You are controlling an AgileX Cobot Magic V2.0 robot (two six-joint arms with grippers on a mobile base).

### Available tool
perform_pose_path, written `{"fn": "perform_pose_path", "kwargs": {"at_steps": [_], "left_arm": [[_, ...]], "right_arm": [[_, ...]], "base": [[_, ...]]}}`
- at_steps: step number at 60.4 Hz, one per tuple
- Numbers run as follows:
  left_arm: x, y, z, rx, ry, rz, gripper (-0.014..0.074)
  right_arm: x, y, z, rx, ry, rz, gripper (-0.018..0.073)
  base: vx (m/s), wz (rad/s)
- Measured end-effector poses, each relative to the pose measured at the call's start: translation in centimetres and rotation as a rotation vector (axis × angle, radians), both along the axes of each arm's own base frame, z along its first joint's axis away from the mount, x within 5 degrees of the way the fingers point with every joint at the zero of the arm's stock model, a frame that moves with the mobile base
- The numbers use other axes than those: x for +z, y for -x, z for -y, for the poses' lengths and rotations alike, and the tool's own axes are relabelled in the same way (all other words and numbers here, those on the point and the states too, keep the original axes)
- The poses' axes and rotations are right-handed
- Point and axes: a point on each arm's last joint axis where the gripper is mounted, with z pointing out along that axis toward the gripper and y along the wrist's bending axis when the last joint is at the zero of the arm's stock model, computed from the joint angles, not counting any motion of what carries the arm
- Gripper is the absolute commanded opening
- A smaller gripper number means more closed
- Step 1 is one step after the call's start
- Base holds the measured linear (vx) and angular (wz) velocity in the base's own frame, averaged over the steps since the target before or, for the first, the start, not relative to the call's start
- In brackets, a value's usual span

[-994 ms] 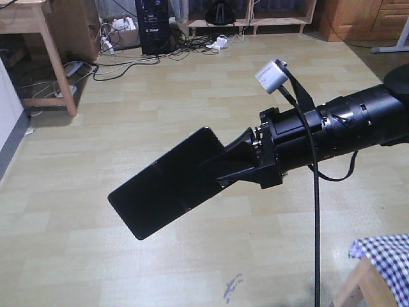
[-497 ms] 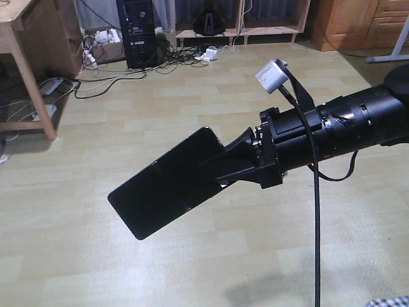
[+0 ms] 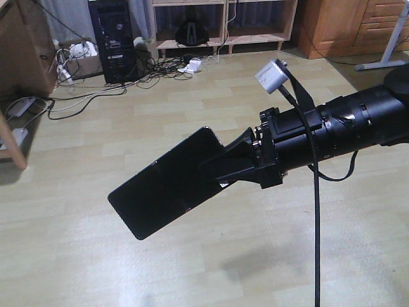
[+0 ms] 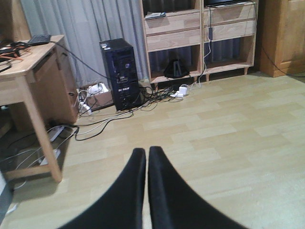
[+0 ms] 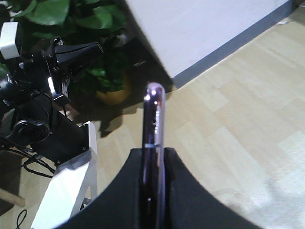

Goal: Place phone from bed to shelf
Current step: 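Hold the phone in the right gripper while turning away from the bed, then hold the phone in the right gripper while driving to the shelf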

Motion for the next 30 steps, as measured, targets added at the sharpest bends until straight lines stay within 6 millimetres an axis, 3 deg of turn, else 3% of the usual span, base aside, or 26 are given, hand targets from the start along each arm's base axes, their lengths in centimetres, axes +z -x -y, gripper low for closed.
{"fn": "perform_pose_path", "kwargs": {"at_steps": [30], "left_arm": [[0.00, 0.00, 0.00, 0.000, 0.000, 0.000, 0.0001]], "right_arm": [[0.00, 0.00, 0.00, 0.000, 0.000, 0.000, -0.0003]], "base": [[0.41, -0.09]]}}
